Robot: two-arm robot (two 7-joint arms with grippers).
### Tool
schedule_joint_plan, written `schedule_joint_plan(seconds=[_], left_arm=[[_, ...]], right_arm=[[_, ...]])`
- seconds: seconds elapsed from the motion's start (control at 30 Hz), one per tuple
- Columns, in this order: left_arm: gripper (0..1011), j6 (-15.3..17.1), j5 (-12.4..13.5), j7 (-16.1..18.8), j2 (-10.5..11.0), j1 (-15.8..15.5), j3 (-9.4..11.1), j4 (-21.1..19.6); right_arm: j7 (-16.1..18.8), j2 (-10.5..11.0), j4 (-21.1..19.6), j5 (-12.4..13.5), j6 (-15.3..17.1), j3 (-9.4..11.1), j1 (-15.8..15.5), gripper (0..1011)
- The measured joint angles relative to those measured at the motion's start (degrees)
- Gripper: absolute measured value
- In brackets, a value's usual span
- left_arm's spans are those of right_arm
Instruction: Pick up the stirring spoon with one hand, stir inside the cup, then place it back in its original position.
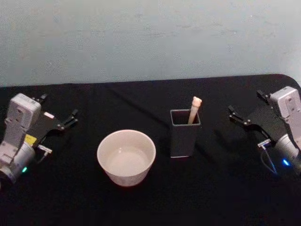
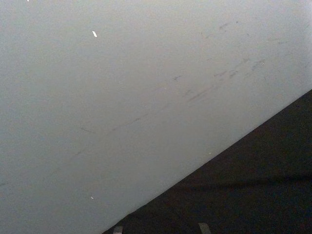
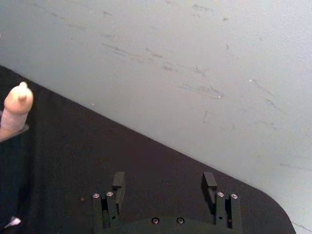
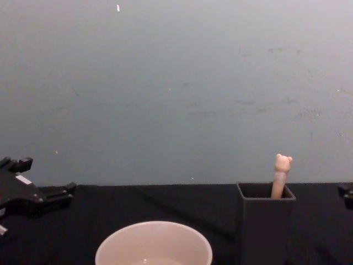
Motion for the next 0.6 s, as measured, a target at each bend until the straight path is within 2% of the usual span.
schedule_joint_plan(seconds=[0.2,0.37,0.6], left_arm=[[1001,0.0,0.0,0.0,0.0,0.0,0.0,0.0],[1001,0.0,0.0,0.0,0.0,0.0,0.0,0.0],[1001,0.0,0.0,0.0,0.0,0.0,0.0,0.0]], right_arm=[[1.9,-0.7,0.4,1.0,0.6,1.0,0.4,1003],[4.8,-0.4,-0.8,2.8,1.8,2.3,0.0,1003],[10.4,1.5,-5.2,8.0,4.0,5.2,-2.7,1003]])
